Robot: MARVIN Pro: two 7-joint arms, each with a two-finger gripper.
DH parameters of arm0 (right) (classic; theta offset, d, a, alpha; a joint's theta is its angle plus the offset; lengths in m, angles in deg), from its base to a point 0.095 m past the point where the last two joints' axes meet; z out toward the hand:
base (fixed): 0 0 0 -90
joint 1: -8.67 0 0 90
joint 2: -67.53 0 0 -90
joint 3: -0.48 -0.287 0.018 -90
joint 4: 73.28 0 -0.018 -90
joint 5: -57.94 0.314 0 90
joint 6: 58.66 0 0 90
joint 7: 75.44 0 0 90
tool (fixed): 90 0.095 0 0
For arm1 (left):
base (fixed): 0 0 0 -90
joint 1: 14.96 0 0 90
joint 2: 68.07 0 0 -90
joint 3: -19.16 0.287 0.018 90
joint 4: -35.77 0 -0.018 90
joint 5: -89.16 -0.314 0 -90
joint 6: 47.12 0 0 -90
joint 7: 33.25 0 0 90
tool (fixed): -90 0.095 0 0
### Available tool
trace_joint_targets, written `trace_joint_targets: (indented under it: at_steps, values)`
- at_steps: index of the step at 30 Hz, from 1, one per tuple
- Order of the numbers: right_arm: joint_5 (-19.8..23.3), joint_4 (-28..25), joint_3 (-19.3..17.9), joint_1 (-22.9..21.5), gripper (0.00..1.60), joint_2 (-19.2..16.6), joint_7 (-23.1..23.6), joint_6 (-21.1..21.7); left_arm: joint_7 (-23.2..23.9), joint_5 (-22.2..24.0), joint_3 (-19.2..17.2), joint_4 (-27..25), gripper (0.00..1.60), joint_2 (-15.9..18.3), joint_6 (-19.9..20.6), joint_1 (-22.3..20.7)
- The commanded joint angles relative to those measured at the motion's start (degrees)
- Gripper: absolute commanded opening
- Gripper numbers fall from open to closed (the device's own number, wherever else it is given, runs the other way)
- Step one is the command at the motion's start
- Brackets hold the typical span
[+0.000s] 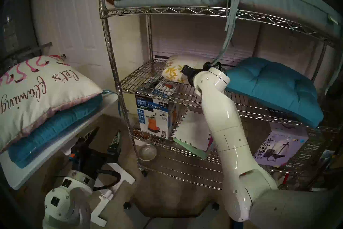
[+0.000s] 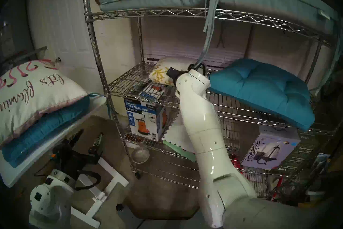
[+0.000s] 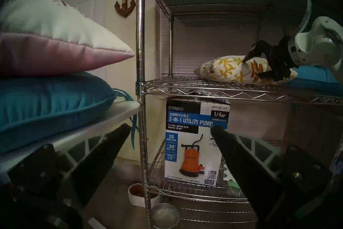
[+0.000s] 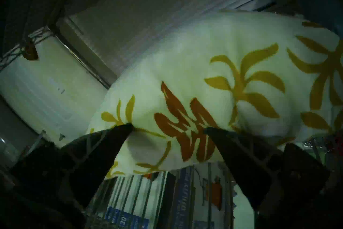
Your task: Put cushion on the shelf
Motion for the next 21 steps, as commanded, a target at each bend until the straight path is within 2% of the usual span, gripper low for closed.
trace_joint_targets:
  at_steps: [1, 8, 9, 13, 14, 15, 18, 21]
  values:
    - [-1.44, 3.36, -0.55, -6.53, 1.6, 2.09, -0.28, 1.37, 0.14, -0.08, 0.0, -1.46, 1.6, 0.07, -0.25, 0.23]
    - [-2.28, 9.13, -2.07, -10.33, 1.6, 1.81, 2.01, 0.63, 0.13, -0.06, 0.0, -1.49, 1.6, 0.09, -0.27, 0.3]
    - [-2.39, 9.73, -2.21, -10.47, 0.0, 1.76, 2.73, 0.68, 0.13, -0.06, 0.0, -1.52, 1.6, 0.09, -0.27, 0.33]
    - [-3.22, 13.76, -1.91, -12.78, 0.0, 1.42, 4.9, 0.35, 0.12, -0.09, 0.0, -1.68, 1.6, 0.09, -0.25, 0.47]
    - [-2.71, 16.52, -1.8, -14.94, 0.0, 1.0, 5.27, 0.47, 0.11, -0.1, 0.0, -1.72, 1.6, 0.09, -0.24, 0.51]
    - [-3.74, 14.35, -1.98, -12.69, 0.0, 0.76, 6.47, -0.03, 0.1, -0.1, 0.0, -1.76, 1.6, 0.09, -0.22, 0.54]
    - [-3.74, 17.48, -1.8, -14.66, 0.0, -0.39, 7.53, -0.33, 0.08, -0.12, 0.0, -1.85, 1.6, 0.08, -0.19, 0.61]
    - [-4.79, 16.47, -1.48, -14.4, 0.0, -1.89, 8.87, -0.53, 0.07, -0.11, 0.0, -1.85, 1.6, 0.09, -0.19, 0.62]
